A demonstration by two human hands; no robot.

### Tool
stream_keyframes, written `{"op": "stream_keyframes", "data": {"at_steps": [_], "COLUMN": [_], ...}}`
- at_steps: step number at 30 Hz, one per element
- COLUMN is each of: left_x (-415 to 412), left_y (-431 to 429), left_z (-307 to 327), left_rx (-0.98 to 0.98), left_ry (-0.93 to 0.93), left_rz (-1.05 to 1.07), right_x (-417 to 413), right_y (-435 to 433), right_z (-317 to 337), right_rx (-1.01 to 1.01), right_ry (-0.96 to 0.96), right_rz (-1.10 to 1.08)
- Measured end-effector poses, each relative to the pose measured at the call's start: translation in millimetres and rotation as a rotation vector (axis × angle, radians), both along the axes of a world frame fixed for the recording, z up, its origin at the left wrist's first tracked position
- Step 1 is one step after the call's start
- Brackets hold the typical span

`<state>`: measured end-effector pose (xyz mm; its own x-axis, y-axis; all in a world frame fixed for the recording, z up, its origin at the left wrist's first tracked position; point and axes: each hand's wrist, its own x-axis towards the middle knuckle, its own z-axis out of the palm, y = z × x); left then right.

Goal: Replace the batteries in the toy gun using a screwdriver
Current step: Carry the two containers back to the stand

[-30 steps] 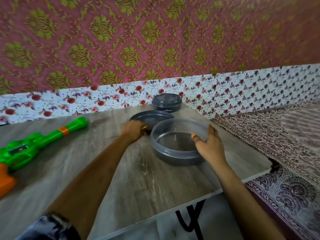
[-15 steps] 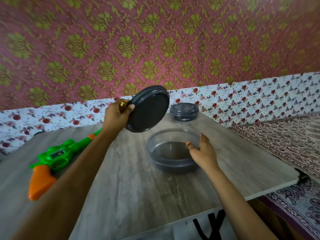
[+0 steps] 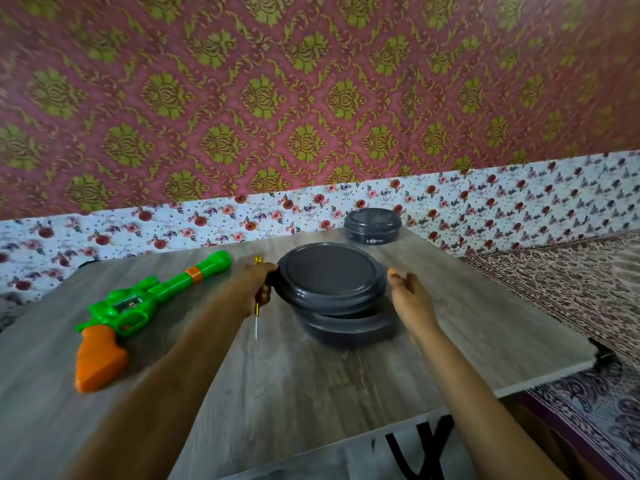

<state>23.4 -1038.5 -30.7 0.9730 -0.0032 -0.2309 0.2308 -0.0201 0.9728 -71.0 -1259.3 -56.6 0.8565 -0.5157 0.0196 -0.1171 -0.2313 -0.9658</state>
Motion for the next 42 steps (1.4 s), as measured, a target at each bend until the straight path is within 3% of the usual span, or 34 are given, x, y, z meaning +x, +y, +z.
{"op": "stream_keyframes", "data": {"at_steps": [5, 13, 18, 27, 33, 42], "left_x": [-1.3, 1.3, 0.2, -5.8, 3.2, 7.8], "left_y": [-12.0, -10.0, -8.8, -10.9, -5.7, -6.1], "left_z": [-0.6, 2.1, 8.5, 10.2, 1.6, -3.0], "left_rx": [0.352, 0.448, 0.465, 0.485, 0.396, 0.291], "left_ry": [-0.128, -0.152, -0.064, -0.134, 0.032, 0.129], "left_rz": [-0.092, -0.183, -0.249, -0.266, -0.232, -0.242], "right_x": [4.5, 5.0, 9.1, 6.8, 7.2, 16.1], "right_y": [-0.9, -12.7, -15.1, -19.7, -23.3, -28.1], "right_z": [5.4, 13.7, 16.1, 11.9, 12.0, 1.9], "right_rx": [0.015, 0.120, 0.171, 0.284, 0.419, 0.370], "right_ry": [0.012, 0.017, 0.023, 0.080, 0.121, 0.121], "right_rz": [-0.023, -0.017, -0.024, -0.002, 0.047, 0.000]}}
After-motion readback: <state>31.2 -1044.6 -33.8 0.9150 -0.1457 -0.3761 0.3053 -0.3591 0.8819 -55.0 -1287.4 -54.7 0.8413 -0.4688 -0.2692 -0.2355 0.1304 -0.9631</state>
